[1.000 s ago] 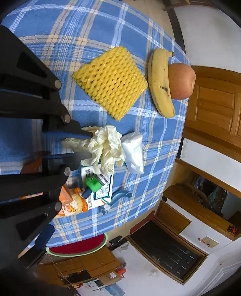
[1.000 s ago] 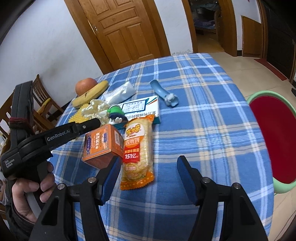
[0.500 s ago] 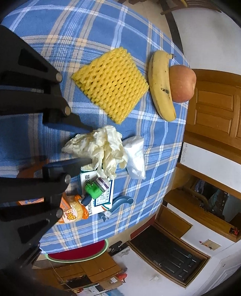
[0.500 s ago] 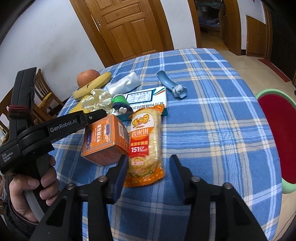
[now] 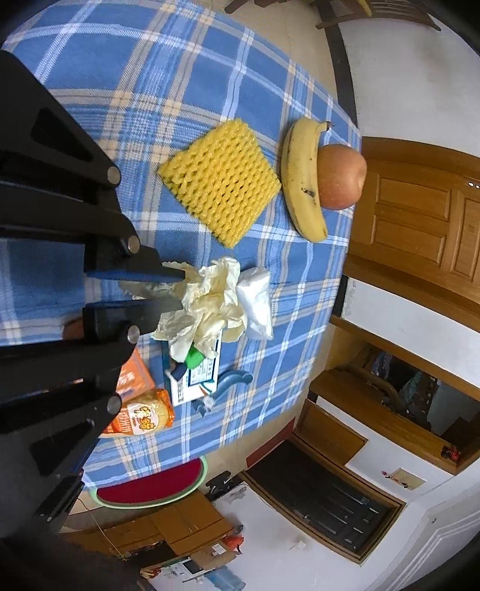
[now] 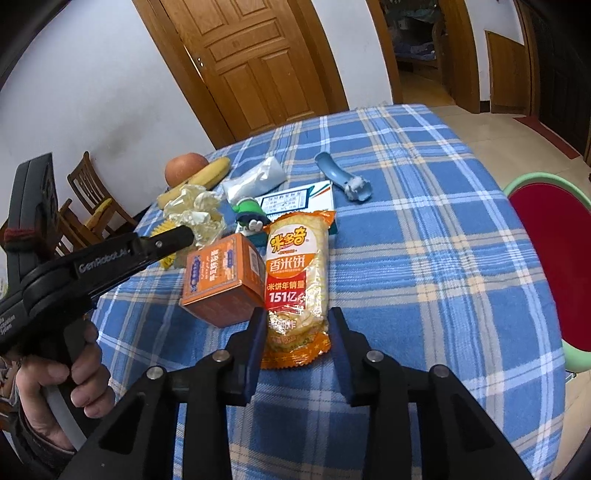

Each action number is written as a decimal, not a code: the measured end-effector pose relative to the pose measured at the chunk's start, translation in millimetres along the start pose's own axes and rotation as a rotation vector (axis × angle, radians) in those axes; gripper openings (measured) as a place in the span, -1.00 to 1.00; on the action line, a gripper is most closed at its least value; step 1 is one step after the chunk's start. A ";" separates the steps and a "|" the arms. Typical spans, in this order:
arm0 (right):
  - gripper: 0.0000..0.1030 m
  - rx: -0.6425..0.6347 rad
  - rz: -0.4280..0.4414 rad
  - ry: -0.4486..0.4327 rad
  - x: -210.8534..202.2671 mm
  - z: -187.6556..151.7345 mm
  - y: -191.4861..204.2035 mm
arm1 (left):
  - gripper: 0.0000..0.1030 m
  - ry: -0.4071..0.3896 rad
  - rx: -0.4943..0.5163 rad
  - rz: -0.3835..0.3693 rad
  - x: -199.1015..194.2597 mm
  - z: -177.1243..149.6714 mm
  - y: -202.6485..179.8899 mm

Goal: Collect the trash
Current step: 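Grasp the crumpled cream paper with the left tool and lift it, then carry the cream paper and the snack bag over the red bucket and open both tools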

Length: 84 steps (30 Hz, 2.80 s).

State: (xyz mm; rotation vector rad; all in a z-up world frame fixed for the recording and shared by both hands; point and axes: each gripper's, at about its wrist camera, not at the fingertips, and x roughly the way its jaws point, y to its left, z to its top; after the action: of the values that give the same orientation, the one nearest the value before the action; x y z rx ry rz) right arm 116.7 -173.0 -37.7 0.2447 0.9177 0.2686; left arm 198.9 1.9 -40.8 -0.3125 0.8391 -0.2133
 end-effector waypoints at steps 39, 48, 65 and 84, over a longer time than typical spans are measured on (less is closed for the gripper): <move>-0.30 0.199 -0.141 -0.223 -115.6 -14.8 -98.3 | -0.88 -0.005 0.303 -0.161 -29.4 -26.2 -153.9; -0.30 0.263 -0.204 -0.248 -133.0 -21.4 -142.5 | -0.88 0.039 0.397 -0.180 -6.6 -36.8 -199.9; -0.29 0.351 -0.268 -0.231 -127.2 -23.7 -213.2 | -0.88 0.163 0.526 -0.181 61.0 -66.5 -268.4; -0.24 0.358 -0.305 -0.236 -122.0 -18.7 -235.9 | -0.71 0.167 0.567 -0.153 76.3 -73.1 -285.6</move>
State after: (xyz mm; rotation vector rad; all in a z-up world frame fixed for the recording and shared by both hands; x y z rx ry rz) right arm 60.2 -433.1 -33.3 0.4505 0.7512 -0.2064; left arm 175.4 -301.7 -38.7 0.1772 0.8827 -0.6118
